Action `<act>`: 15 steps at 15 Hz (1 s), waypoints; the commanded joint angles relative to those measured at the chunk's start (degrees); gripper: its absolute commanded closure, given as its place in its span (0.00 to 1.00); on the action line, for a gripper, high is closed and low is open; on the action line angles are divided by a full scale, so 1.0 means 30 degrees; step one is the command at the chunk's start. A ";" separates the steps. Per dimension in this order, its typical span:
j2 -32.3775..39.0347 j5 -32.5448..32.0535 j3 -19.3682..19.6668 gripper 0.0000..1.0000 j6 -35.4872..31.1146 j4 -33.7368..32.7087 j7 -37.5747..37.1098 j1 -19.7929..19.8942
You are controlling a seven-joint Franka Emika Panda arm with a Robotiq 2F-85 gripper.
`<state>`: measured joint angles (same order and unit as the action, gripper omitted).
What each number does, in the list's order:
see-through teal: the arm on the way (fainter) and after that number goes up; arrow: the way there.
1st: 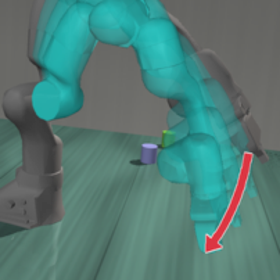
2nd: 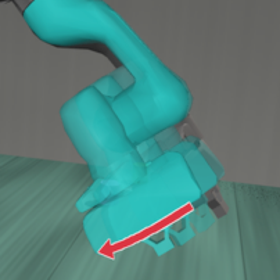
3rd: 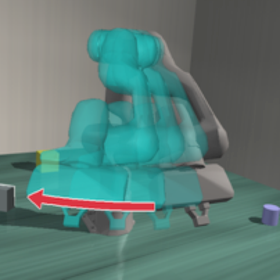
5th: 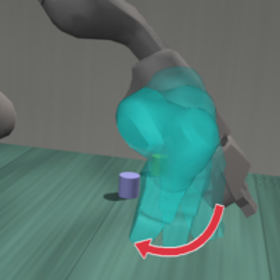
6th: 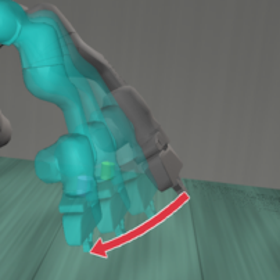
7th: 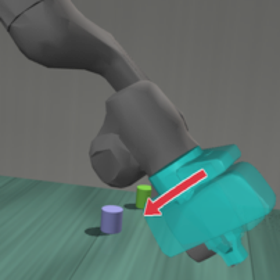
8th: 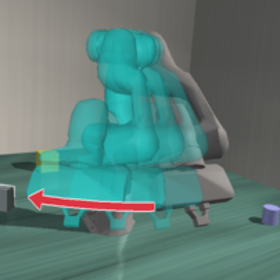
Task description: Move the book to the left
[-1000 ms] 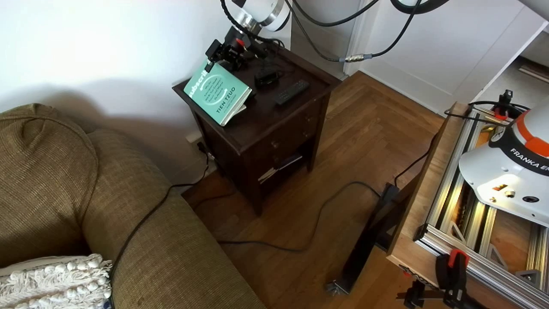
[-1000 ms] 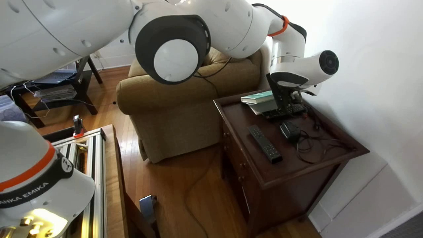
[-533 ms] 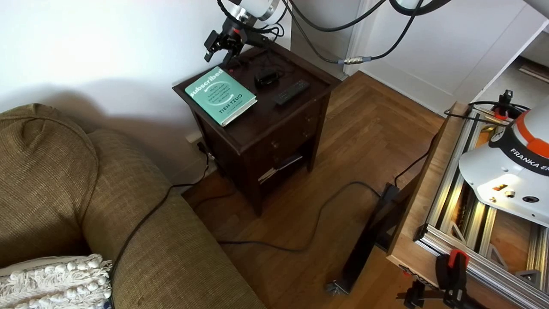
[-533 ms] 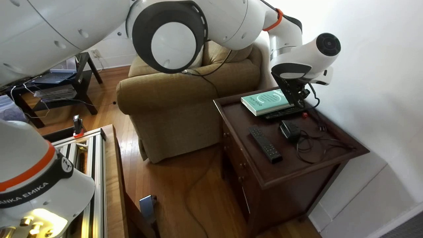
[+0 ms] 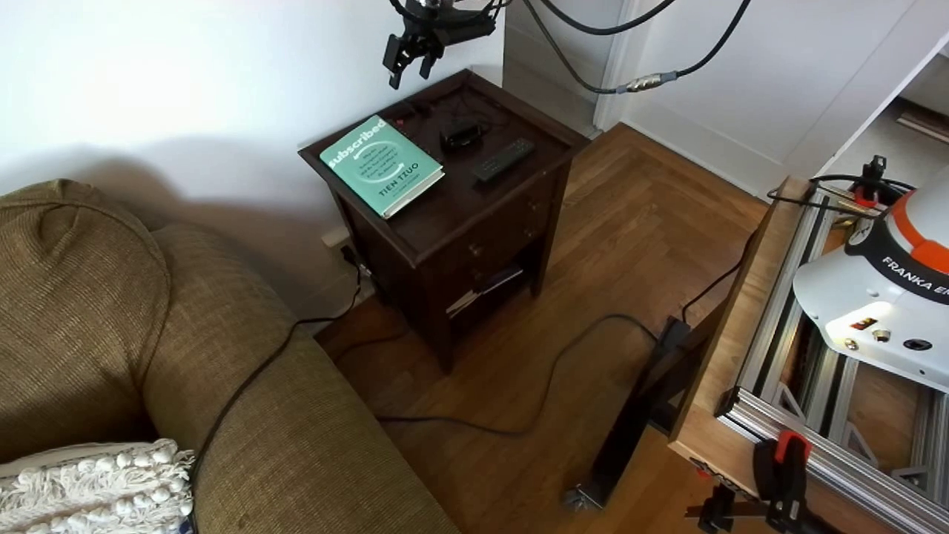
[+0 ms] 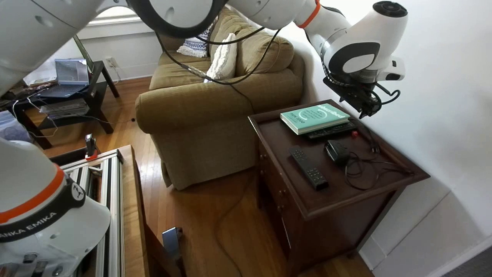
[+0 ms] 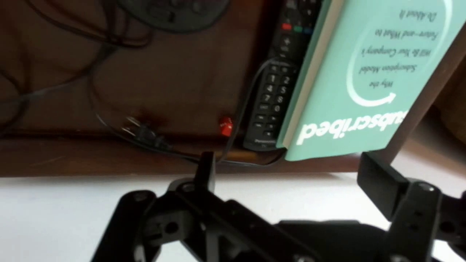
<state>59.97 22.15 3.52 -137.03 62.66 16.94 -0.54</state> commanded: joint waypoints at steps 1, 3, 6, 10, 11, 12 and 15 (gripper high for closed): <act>-0.3679 -0.2973 -0.0334 0.00 0.2477 0.4538 -0.0985 0.0746; -0.4977 -0.3642 -0.0719 0.00 0.4868 0.5588 -0.0767 0.1325; -0.7073 -0.3479 -0.1262 0.00 0.7178 0.7634 -0.1611 0.1239; -0.8917 -0.2968 -0.1592 0.00 0.6471 0.9532 -0.1455 0.1765; -0.9381 -0.2909 -0.1568 0.00 0.5583 1.0230 -0.1425 0.1771; -0.9790 -0.2653 -0.1501 0.00 0.4536 1.0817 -0.1387 0.2007; -1.0940 -0.0354 -0.2182 0.00 0.4121 1.2095 0.0156 0.4038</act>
<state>32.10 14.48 -0.41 -124.36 92.56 12.44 5.70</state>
